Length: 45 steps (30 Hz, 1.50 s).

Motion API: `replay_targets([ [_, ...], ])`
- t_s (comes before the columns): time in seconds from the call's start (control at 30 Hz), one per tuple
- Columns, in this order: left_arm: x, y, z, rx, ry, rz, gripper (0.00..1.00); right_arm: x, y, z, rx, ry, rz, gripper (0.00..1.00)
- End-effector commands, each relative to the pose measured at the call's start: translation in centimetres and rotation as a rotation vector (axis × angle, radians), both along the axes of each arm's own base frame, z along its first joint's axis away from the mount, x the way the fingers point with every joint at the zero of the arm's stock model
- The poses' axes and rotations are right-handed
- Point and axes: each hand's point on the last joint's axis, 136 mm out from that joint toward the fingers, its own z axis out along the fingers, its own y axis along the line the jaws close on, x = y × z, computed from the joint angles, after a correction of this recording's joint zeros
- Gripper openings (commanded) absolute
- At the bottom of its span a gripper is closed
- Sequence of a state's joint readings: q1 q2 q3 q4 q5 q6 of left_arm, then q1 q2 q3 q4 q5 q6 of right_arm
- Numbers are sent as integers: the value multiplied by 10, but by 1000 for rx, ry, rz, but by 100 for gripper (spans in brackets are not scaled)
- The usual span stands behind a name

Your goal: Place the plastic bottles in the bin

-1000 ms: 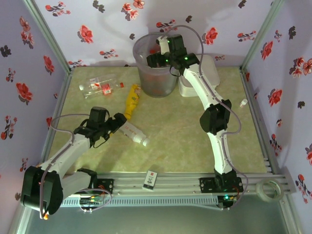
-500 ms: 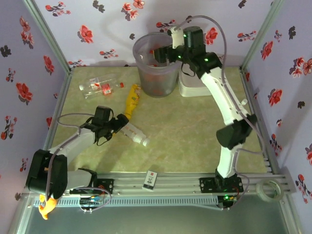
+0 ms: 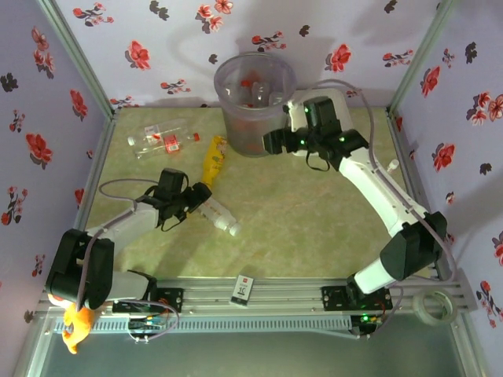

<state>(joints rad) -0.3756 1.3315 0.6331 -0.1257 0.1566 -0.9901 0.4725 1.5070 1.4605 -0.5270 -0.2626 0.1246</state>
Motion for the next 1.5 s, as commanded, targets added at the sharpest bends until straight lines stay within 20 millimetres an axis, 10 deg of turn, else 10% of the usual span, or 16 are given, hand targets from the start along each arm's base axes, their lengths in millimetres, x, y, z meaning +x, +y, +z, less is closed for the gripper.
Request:
replay_targets([
  [0.0, 0, -1, -8, 0, -1, 13, 79, -12, -2, 6, 39, -16, -25, 87],
  [0.27, 0, -6, -21, 2, 20, 4, 87, -28, -4, -27, 38, 54, -57, 87],
  [0.8, 2, -1, 12, 28, -48, -15, 54, -50, 21, -48, 18, 132, -3, 87],
  [1.47, 41, -26, 124, -114, -344, -99, 39, -107, 155, -85, 276, 402, 324, 90],
])
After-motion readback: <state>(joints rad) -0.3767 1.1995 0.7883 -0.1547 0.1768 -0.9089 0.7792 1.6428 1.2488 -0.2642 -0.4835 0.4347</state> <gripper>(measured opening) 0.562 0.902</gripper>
